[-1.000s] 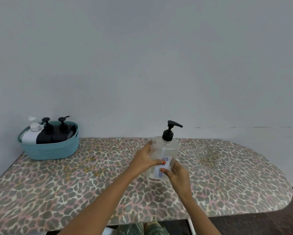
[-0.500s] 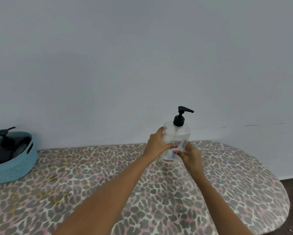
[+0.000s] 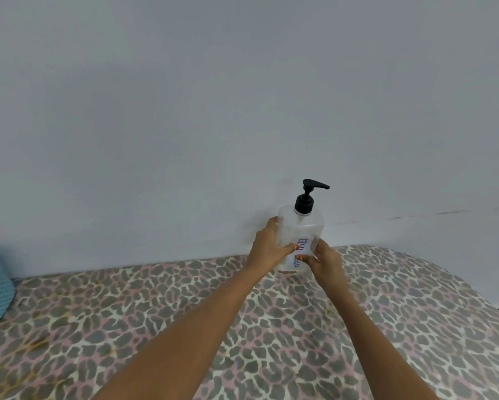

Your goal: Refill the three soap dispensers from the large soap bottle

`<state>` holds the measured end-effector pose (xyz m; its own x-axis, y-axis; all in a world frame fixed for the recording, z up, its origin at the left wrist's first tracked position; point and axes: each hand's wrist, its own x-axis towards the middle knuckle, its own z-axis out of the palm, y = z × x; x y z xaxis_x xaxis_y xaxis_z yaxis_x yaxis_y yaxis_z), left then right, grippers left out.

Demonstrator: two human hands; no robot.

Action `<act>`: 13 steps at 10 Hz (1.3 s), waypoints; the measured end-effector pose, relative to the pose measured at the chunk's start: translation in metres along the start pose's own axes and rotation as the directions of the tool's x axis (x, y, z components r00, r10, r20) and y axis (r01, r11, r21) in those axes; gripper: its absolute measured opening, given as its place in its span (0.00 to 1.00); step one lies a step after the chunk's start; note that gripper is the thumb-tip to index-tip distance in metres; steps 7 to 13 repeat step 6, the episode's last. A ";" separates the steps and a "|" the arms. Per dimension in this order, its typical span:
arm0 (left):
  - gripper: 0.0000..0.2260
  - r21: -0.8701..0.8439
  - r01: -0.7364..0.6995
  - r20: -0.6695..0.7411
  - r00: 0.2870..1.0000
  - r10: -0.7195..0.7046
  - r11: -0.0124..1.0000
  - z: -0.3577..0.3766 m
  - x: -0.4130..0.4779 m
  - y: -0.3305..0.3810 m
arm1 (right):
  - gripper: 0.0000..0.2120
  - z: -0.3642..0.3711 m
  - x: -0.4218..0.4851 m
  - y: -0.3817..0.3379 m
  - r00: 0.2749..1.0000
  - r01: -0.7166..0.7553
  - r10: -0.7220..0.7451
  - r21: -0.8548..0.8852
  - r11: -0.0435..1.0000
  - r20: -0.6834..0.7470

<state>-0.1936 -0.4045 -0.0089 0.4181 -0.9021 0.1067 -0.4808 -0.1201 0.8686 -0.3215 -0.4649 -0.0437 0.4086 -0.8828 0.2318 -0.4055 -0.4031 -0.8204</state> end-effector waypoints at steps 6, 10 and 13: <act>0.32 0.059 -0.057 -0.044 0.997 0.060 0.997 -0.022 -0.036 0.018 | 0.17 -0.015 -0.034 -0.014 0.978 -0.085 -0.006 -0.422 0.903 -0.210; 0.32 0.059 -0.057 -0.044 0.997 0.060 0.997 -0.022 -0.036 0.018 | 0.17 -0.015 -0.034 -0.014 0.978 -0.085 -0.006 -0.422 0.903 -0.210; 0.32 0.059 -0.057 -0.044 0.997 0.060 0.997 -0.022 -0.036 0.018 | 0.17 -0.015 -0.034 -0.014 0.978 -0.085 -0.006 -0.422 0.903 -0.210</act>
